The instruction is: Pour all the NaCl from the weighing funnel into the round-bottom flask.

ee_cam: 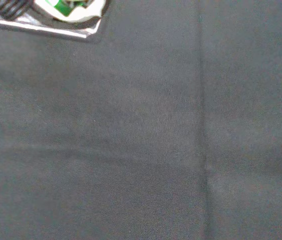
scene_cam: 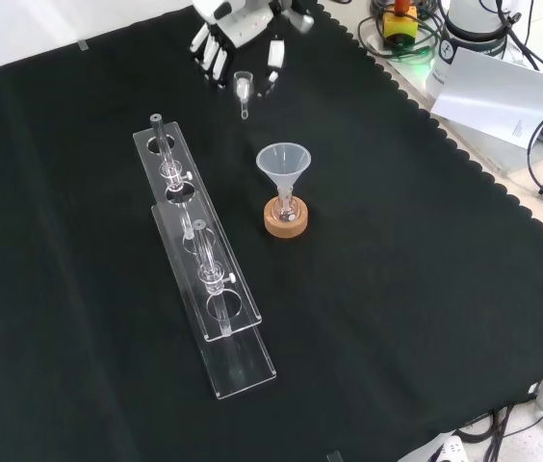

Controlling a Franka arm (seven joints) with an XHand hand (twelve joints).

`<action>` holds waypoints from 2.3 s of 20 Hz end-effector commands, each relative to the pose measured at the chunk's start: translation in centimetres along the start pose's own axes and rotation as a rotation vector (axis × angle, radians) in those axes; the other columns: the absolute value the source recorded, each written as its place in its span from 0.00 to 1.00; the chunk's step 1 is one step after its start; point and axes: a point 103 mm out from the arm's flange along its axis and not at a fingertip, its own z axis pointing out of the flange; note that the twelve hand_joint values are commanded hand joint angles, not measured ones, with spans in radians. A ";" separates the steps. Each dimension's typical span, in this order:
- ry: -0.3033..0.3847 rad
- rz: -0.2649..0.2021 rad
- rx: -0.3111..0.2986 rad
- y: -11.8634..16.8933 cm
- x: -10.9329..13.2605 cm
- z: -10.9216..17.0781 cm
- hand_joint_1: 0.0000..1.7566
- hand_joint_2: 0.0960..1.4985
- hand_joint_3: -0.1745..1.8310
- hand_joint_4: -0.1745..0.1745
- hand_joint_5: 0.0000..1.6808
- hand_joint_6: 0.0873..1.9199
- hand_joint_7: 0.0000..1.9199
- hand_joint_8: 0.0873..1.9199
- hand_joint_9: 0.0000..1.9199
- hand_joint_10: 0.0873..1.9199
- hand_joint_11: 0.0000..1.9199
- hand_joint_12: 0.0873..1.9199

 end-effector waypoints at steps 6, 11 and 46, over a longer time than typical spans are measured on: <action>-0.029 -0.045 0.012 -3.5 2.5 -4.2 0.61 0.45 0.44 0.88 0.64 0.52 0.34 0.37 0.44 0.27 0.22 0.66; -0.071 -0.074 0.033 -3.2 4.6 -4.5 0.61 0.45 0.44 0.88 0.64 0.52 0.35 0.37 0.44 0.27 0.22 0.66; -0.272 -0.123 0.114 -0.2 10.0 -4.6 0.62 0.44 0.45 0.87 0.64 0.52 0.42 0.36 0.49 0.26 0.23 0.65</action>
